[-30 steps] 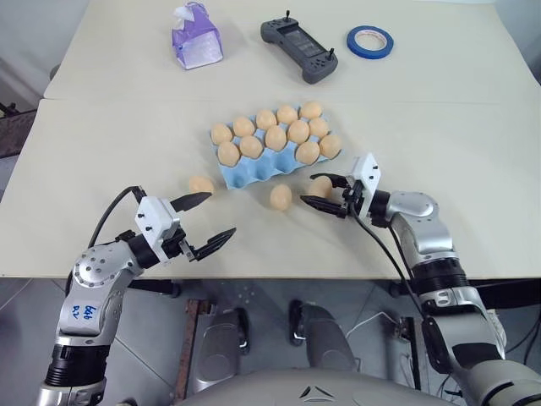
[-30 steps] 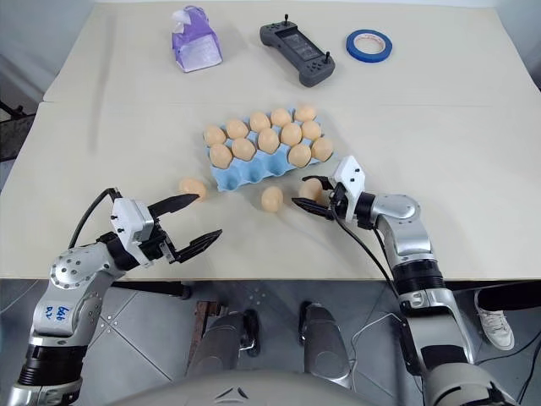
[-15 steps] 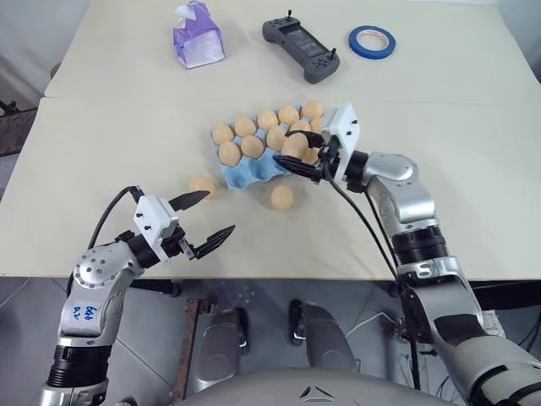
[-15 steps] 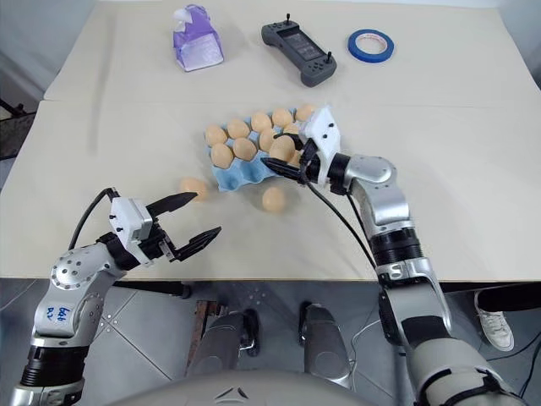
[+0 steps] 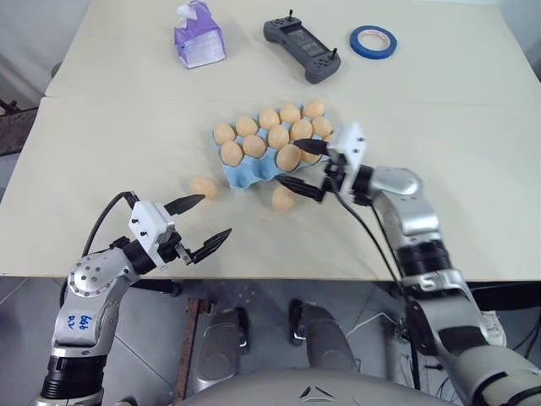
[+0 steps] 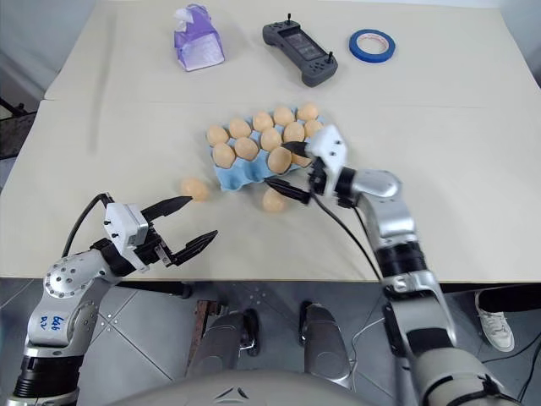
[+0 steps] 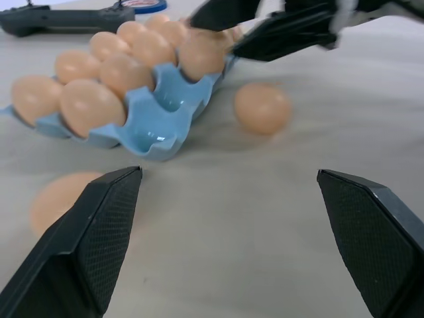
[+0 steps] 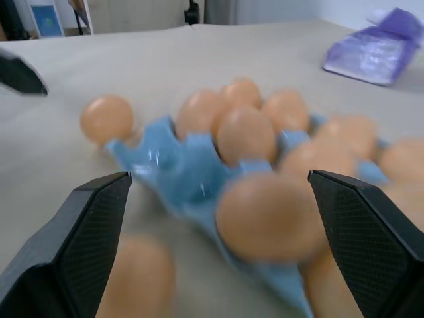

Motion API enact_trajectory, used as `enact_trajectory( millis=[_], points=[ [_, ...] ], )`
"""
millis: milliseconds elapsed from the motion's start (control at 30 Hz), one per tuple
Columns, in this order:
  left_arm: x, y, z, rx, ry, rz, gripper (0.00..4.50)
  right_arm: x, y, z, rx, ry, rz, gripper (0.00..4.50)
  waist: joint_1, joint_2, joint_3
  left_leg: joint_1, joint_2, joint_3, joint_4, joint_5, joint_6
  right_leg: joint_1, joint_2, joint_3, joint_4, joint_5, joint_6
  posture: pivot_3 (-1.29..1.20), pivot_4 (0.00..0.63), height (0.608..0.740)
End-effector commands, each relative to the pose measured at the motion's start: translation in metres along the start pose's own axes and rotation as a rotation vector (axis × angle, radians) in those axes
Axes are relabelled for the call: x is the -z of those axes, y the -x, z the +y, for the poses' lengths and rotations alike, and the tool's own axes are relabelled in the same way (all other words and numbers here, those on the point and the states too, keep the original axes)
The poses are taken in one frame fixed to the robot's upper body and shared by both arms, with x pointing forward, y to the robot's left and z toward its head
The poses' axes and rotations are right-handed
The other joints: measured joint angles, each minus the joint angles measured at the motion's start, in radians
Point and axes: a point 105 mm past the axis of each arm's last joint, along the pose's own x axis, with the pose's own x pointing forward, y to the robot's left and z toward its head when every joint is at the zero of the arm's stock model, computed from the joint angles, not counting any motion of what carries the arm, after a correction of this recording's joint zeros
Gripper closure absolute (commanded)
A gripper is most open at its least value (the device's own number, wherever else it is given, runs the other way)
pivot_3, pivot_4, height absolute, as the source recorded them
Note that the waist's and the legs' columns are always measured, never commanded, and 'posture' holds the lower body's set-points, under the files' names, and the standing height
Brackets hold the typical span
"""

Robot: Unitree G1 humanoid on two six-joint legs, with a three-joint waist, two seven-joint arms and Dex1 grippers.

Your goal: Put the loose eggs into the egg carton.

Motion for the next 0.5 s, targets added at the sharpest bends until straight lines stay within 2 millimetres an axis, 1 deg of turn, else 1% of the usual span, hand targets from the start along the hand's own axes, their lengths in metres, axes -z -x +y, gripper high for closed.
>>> enact_trajectory(
  millis=[33, 100, 267, 333, 400, 500],
  points=[
    [-0.01, 0.0, 0.0, 0.007, -0.028, -0.03, 0.0, -0.012, 0.042, -0.008, 0.06, 0.082, -0.026, 0.02, 0.0, 0.0, 0.0, 0.0, 0.0, 0.0, 0.0, 0.0, 0.0, 0.0, 0.0, 0.0, 0.0, 0.0, 0.0, 0.0, 0.15, 0.74],
    [-0.009, -0.001, 0.001, 0.011, -0.027, -0.028, 0.0, -0.001, 0.068, -0.01, 0.098, 0.09, 0.023, 0.02, 0.0, 0.0, 0.0, 0.0, 0.0, 0.0, 0.0, 0.0, 0.0, 0.0, 0.001, 0.0, -0.001, 0.0, 0.0, 0.0, 0.15, 0.74],
    [-0.008, -0.006, 0.004, 0.04, -0.024, -0.036, 0.0, 0.026, 0.115, -0.01, 0.189, 0.081, 0.115, 0.02, -0.004, 0.0, 0.0, 0.001, 0.001, 0.001, 0.001, 0.0, 0.0, 0.001, 0.003, 0.0, 0.0, 0.0, 0.0, 0.0, 0.15, 0.74],
    [-0.01, -0.009, 0.006, 0.054, -0.037, -0.044, 0.0, 0.035, 0.126, -0.008, 0.205, 0.075, 0.141, 0.02, -0.004, 0.0, 0.0, 0.002, 0.001, 0.002, 0.001, 0.001, -0.001, 0.001, 0.003, 0.0, 0.001, 0.0, 0.0, 0.0, 0.15, 0.74],
    [-0.011, -0.011, 0.008, 0.063, -0.055, -0.053, 0.0, 0.04, 0.133, -0.006, 0.217, 0.073, 0.152, 0.02, -0.003, 0.0, 0.0, 0.002, 0.001, 0.002, 0.002, 0.001, -0.001, 0.001, 0.003, 0.0, 0.001, 0.0, 0.0, 0.0, 0.15, 0.74],
    [-0.012, -0.013, 0.012, 0.068, -0.055, -0.067, 0.0, 0.04, 0.128, -0.003, 0.198, 0.083, 0.138, 0.02, -0.003, 0.0, 0.0, 0.002, 0.001, 0.002, 0.003, 0.001, -0.001, 0.001, 0.003, 0.0, 0.002, 0.0, 0.0, 0.0, 0.15, 0.74]
  ],
)
